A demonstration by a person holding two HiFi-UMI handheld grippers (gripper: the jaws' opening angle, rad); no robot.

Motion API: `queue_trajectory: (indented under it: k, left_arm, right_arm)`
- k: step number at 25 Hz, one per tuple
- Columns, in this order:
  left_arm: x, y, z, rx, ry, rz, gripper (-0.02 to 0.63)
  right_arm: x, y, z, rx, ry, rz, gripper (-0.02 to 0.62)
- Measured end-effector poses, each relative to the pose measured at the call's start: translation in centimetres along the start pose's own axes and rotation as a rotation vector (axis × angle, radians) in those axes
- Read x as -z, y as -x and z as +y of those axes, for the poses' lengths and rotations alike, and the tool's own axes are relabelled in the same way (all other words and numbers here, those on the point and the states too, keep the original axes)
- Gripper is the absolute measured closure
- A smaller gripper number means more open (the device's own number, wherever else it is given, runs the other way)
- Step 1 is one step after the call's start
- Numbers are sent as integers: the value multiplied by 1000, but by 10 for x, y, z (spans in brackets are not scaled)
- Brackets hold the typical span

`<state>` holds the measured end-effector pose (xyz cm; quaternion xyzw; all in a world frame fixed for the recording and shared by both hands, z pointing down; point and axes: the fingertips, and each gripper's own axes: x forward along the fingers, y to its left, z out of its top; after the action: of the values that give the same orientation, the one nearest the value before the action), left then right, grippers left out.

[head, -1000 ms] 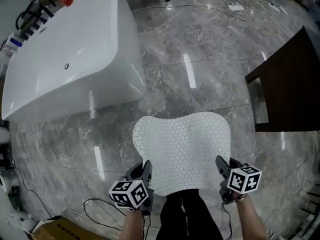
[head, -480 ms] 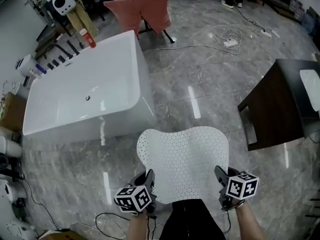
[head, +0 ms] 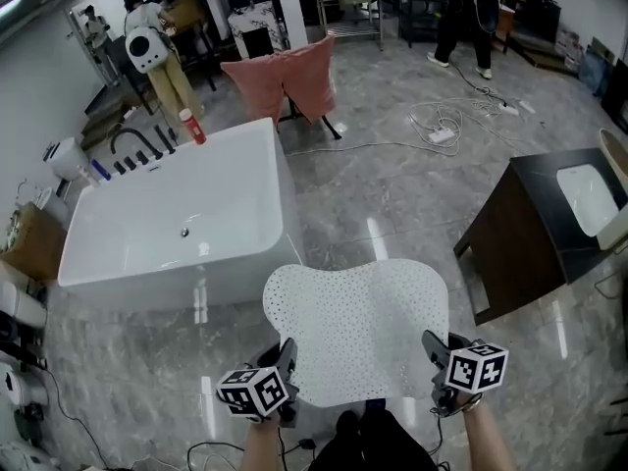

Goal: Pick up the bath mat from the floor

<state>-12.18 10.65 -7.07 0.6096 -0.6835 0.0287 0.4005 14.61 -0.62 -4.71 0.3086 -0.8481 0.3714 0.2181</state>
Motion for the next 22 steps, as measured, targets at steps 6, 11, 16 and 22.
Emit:
queue_trajectory:
  k: [6,11,16,22]
  left_arm:
    - [-24,17,-17,33,-28,-49,595]
    - [-38,31,-32,54,-58,-80,595]
    - [-46,36,-44,76,-79,-105,595]
    - [-55,39,-55,101,-111,-120,595]
  right_arm:
    - [-22,23,18,11,48,-64,572]
    - [-37,45,29,23,58,-118,572]
    - [-44,60,35,37,55,-161,572]
    - [-51,71,44,61,64,-203,572]
